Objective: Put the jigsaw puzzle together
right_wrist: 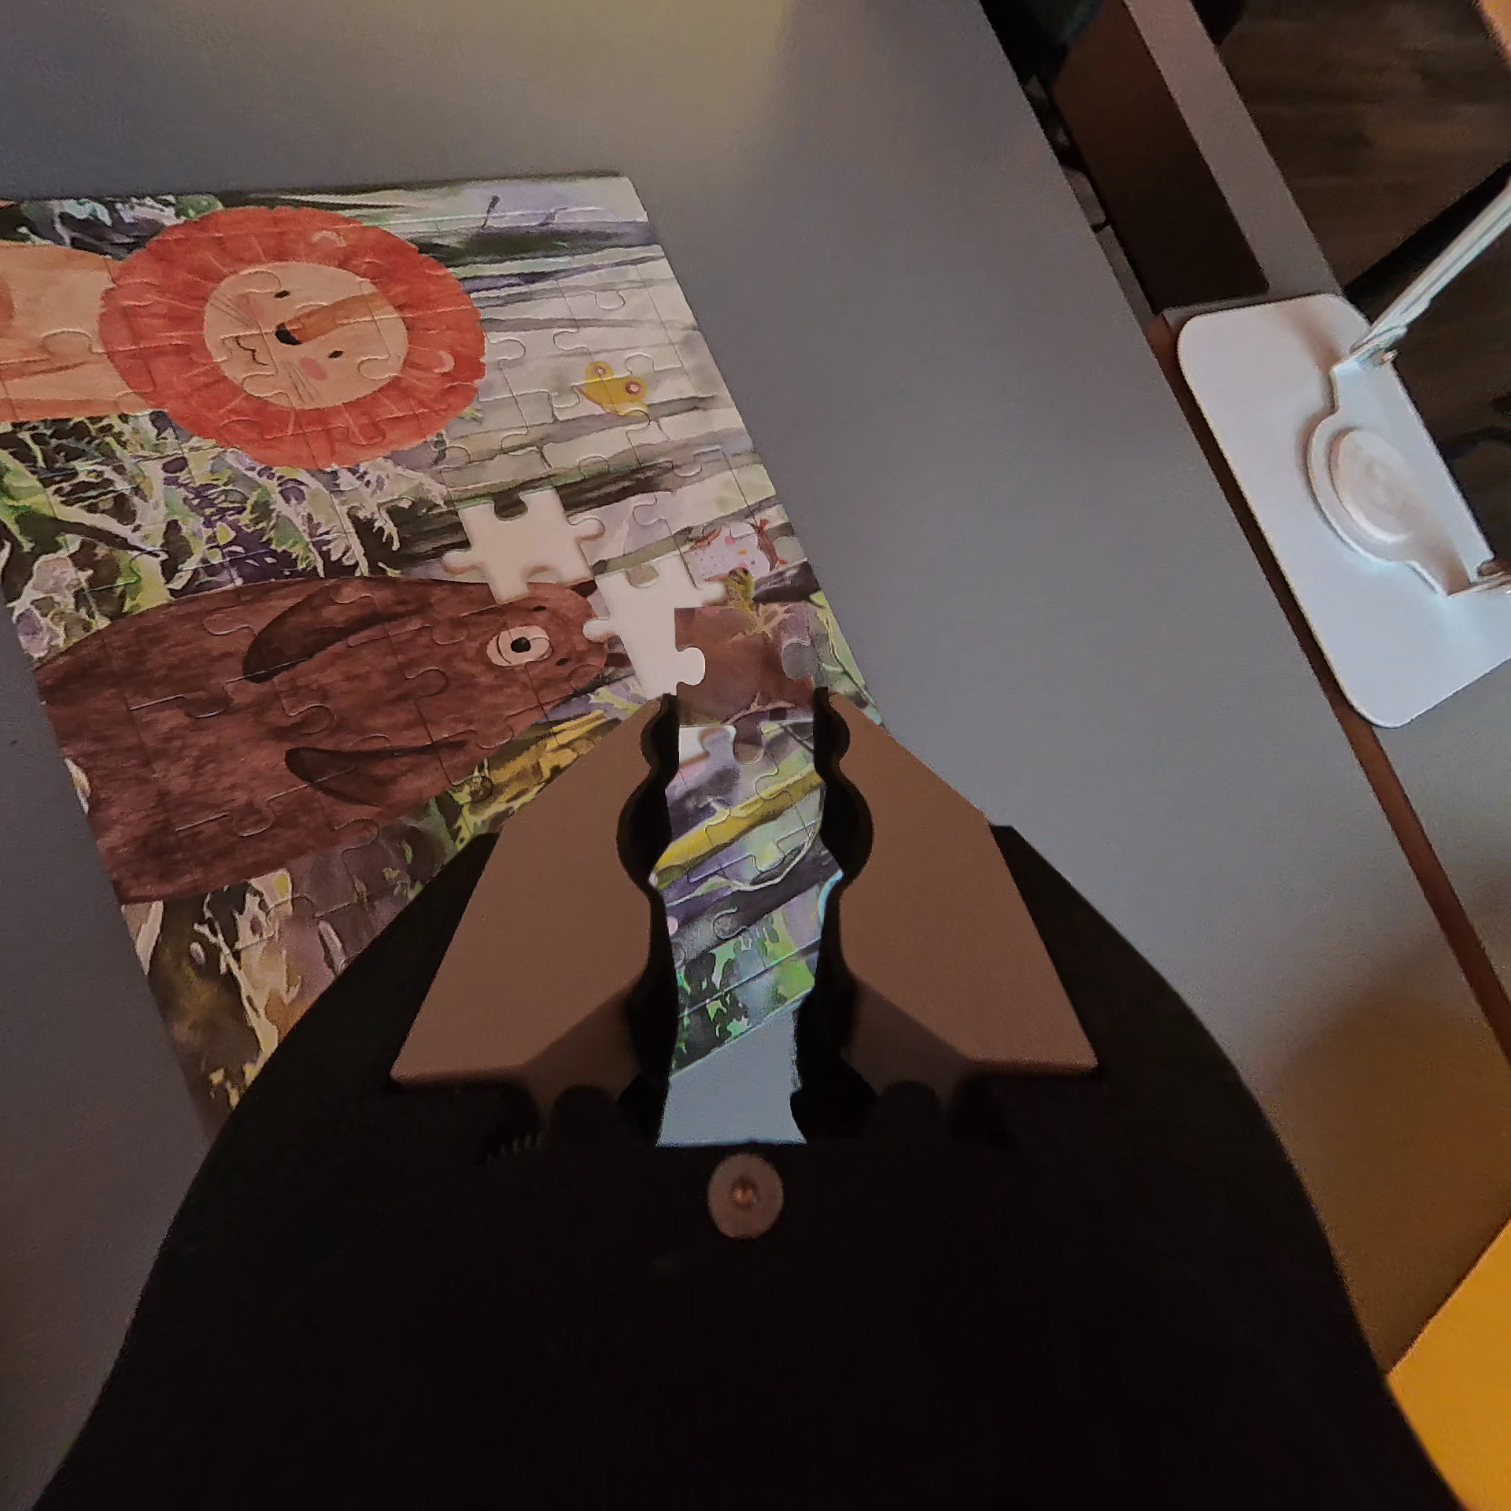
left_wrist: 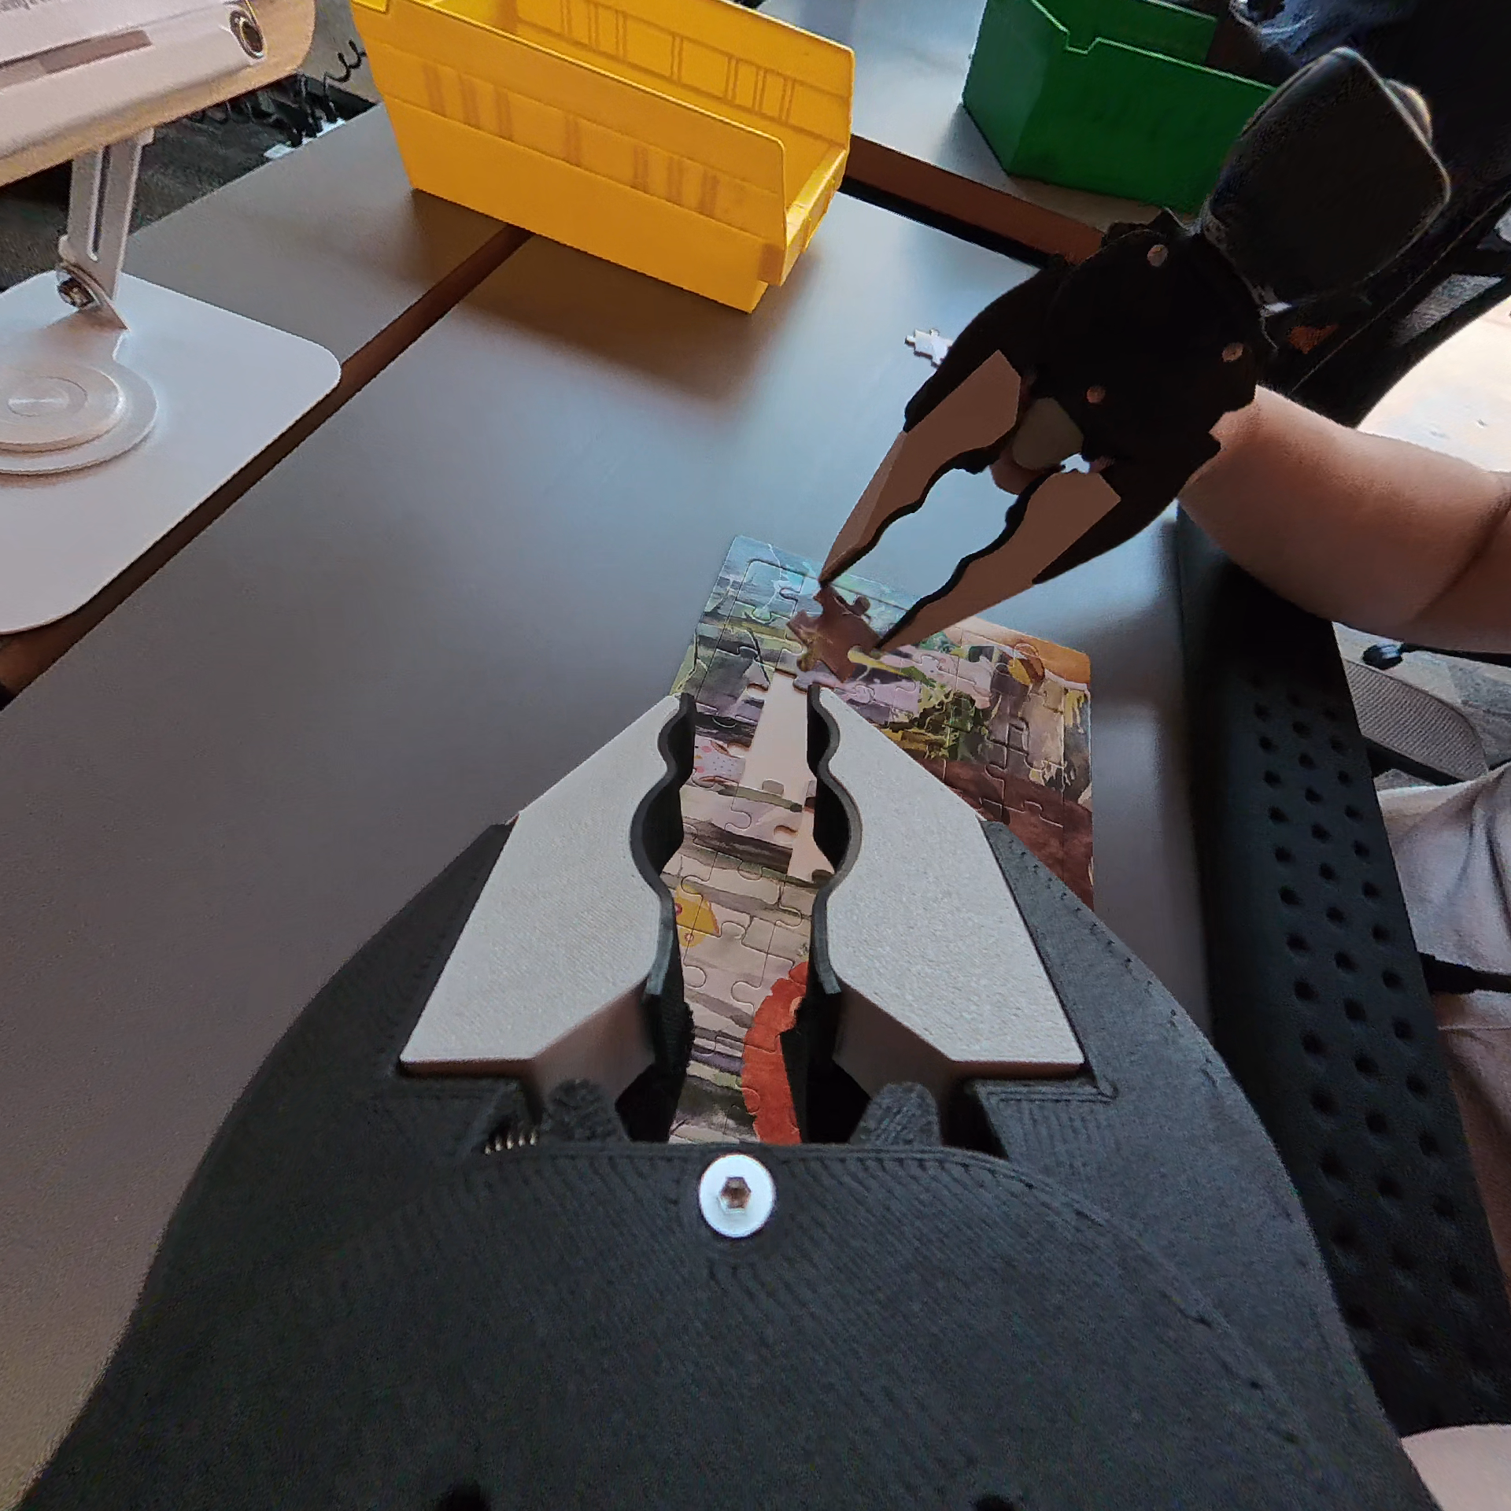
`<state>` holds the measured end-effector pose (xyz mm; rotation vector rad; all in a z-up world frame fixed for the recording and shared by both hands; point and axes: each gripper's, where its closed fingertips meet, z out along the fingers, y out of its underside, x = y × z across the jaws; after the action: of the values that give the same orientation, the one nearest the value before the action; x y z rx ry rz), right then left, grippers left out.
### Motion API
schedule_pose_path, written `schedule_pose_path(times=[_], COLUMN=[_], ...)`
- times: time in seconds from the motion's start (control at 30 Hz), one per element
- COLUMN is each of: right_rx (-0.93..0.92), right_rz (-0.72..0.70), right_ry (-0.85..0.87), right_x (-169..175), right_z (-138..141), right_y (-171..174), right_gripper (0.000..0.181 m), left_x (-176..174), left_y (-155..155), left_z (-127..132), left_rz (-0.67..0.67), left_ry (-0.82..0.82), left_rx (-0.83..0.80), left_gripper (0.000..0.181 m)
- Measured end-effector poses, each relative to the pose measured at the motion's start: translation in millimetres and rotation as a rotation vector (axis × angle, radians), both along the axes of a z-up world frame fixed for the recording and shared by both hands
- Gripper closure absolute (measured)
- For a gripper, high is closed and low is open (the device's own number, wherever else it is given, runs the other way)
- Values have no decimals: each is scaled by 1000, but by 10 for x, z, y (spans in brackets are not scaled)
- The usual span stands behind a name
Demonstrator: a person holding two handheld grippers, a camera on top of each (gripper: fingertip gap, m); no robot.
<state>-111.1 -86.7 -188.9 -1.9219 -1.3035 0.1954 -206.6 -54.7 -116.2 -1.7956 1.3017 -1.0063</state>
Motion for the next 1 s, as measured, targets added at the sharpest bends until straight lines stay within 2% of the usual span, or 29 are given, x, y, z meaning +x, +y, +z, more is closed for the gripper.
schedule_pose_path(times=[0.13, 0.23, 0.3, 0.47, 0.6, 0.7, 0.83, 1.0], right_rx=[-47, -49, -37, 156, 319, 373, 382, 384], right_rz=[25, 89, 196, 476, 585, 630, 632, 618], right_ry=[-41, -49, -39, -205, -412, -499, -554, -547], right_x=[144, 173, 111, 19, 17, 4, 32, 52], right_z=[-81, -42, 42, 317, 495, 543, 502, 479], right_y=[-20, -22, -97, -333, -442, -522, -562, -563], right_gripper=[150, 150, 150, 150, 150, 150, 150, 150], left_x=[21, 47, 103, 403, 659, 814, 917, 946], left_y=[-11, -31, -56, -221, -413, -559, -743, -812], left_z=[-2, -14, -20, -25, -119, -194, -225, -253], left_rz=[-10, -22, -40, -153, -250, -303, -385, -411], left_ry=[-6, -5, -23, -123, -88, -39, -16, 5], left_rx=[-19, -26, -54, -239, -324, -342, -389, -409], left_gripper=[156, 156, 155, 150, 147, 146, 155, 160])
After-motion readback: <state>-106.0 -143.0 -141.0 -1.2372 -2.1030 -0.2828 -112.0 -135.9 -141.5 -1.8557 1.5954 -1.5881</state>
